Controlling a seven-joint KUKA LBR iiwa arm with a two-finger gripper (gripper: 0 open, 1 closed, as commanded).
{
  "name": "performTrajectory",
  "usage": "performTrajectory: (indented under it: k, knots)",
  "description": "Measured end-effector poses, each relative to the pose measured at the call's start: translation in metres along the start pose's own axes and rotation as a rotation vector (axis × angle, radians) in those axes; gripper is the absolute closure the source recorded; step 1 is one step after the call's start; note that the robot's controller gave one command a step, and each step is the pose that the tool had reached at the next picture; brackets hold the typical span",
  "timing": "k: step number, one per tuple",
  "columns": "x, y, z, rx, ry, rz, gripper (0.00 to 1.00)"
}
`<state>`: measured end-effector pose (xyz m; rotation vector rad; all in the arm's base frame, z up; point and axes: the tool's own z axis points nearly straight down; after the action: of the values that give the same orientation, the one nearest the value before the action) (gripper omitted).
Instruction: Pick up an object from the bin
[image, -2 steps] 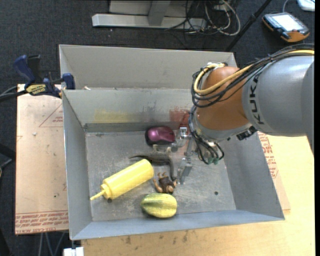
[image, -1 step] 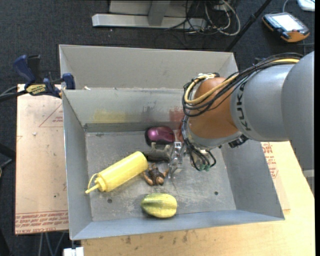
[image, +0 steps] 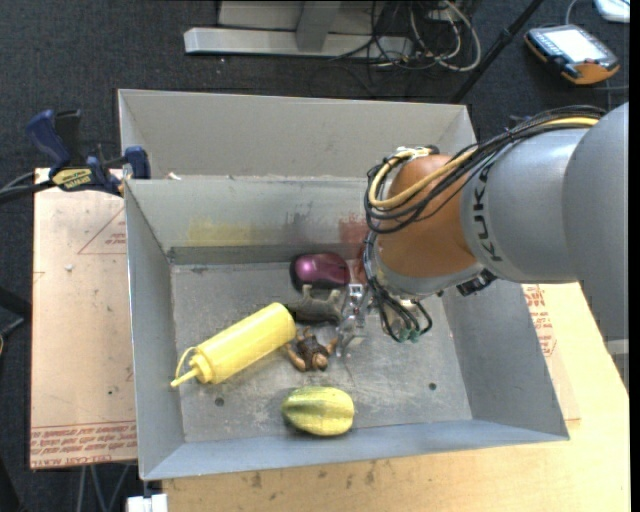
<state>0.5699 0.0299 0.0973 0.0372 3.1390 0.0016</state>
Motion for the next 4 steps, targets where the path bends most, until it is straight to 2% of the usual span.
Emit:
performTrajectory:
  k: [1, 2, 3, 4]
  knots:
    - [0.004, -0.009, 0.009, -0.004, -0.005, -0.032, 1.00]
    - [0.005, -0.013, -0.027, 0.000, 0.009, -0.048, 1.00]
    - [0.010, -0.010, 0.025, 0.001, -0.002, -0.034, 0.00]
    - [0.010, -0.009, 0.025, 0.001, -0.003, -0.032, 0.00]
